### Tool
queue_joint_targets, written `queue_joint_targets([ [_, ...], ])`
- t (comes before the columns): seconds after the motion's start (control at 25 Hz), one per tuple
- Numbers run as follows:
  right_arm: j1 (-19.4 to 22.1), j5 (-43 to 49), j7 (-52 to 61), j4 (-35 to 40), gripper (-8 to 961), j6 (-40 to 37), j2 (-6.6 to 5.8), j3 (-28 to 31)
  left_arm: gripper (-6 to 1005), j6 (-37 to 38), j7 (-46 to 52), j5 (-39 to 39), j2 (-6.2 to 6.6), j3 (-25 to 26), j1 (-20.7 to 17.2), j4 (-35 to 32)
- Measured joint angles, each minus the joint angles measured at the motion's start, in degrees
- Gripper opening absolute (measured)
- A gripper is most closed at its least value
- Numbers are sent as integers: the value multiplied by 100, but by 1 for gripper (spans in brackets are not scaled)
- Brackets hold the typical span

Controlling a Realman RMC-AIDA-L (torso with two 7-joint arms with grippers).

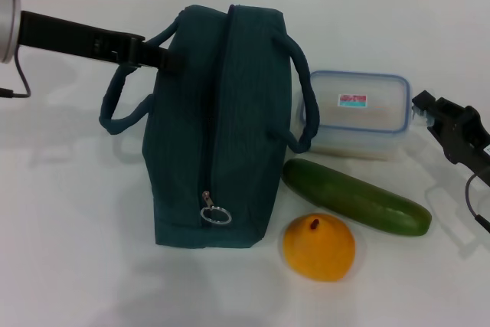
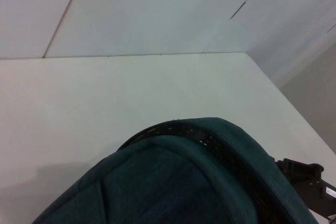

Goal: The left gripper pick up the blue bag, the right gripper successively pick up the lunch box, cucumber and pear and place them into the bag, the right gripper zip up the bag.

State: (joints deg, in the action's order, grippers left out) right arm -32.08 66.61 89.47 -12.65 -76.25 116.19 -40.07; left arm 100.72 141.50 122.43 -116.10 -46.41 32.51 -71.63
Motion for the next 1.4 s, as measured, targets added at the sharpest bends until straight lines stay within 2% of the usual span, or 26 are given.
queue_joint_targets([
  [0.36, 0, -3, 369, 13, 96, 26, 0, 1, 50, 0, -1, 0, 0, 0, -7, 0],
  [0.96, 283, 34, 998, 210, 96, -610, 0, 221, 51, 0, -9, -1, 0, 0, -7, 0],
  [1.4, 338, 16, 1287, 317, 96, -980, 0, 219, 50, 0, -9, 0, 0, 0, 20, 0],
])
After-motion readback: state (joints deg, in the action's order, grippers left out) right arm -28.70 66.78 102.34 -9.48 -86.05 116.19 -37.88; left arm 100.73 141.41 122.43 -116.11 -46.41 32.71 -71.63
